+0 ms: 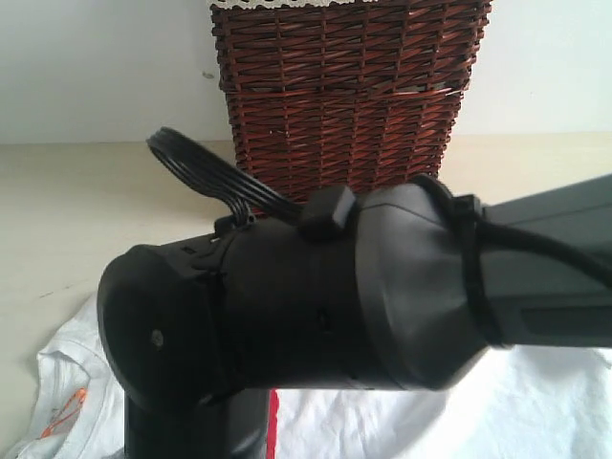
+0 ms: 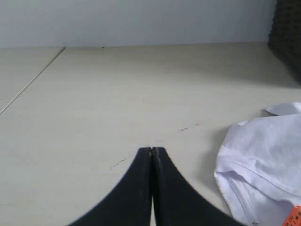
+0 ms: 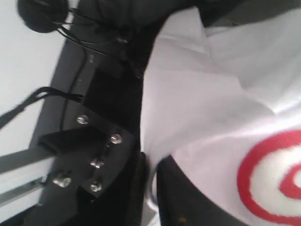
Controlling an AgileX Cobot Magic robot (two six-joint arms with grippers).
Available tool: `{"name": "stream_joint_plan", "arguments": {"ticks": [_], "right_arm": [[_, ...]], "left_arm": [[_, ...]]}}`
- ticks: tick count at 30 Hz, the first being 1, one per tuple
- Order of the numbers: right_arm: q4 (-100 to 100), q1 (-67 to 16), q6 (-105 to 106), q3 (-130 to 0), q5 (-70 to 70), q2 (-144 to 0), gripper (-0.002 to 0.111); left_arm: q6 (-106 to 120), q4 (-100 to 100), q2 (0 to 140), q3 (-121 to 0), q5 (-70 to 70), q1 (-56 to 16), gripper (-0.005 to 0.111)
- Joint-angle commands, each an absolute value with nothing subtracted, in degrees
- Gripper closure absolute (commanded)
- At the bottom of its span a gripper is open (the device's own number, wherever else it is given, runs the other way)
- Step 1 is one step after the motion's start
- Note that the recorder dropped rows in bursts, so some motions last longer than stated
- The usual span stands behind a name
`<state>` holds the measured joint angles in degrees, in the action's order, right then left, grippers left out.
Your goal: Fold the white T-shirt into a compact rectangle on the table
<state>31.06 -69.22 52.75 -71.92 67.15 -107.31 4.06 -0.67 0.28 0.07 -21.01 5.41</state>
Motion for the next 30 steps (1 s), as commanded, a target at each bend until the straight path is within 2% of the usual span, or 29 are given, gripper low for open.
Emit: {"name": "stream_joint_plan", "arguments": {"ticks": [1, 3, 6, 10, 14, 17, 22, 30], "right_arm": [[26.6, -69.3, 46.7, -71.8, 63.3, -106.6, 0.071], [26.4, -69.3, 45.0, -72.5, 63.0, -106.6, 0.062], [23.1, -69.3, 36.1, -74.7, 62.0, -106.3, 0.066], [11.1, -69.3, 26.7, -76.4, 59.9, -104.4, 0.084], [-6.0, -69.3, 13.1, -76.2, 57.6, -103.4, 0.108], [-15.6, -67.4, 3.9, -74.9, 53.5, -103.4, 0.108], [-6.1, -60.8, 5.7, -72.7, 40.8, -106.9, 0.108], [-4.7, -51.2, 4.2, -72.7, 39.4, -115.1, 0.108]], "left_arm": [[4.1, -0.8, 0.0, 0.0, -20.5, 5.0, 0.107], [4.1, -0.8, 0.0, 0.0, -20.5, 5.0, 0.107], [4.1, -0.8, 0.0, 0.0, -20.5, 5.0, 0.107], [4.1, -0.8, 0.0, 0.0, -20.5, 5.0, 0.107], [4.1, -0.8, 0.0, 0.0, -20.5, 5.0, 0.107], [4.1, -0.8, 0.0, 0.0, -20.5, 5.0, 0.107], [4.1, -0.8, 0.0, 0.0, -20.5, 5.0, 0.107], [4.1, -0.8, 0.0, 0.0, -20.5, 5.0, 0.107]]}}
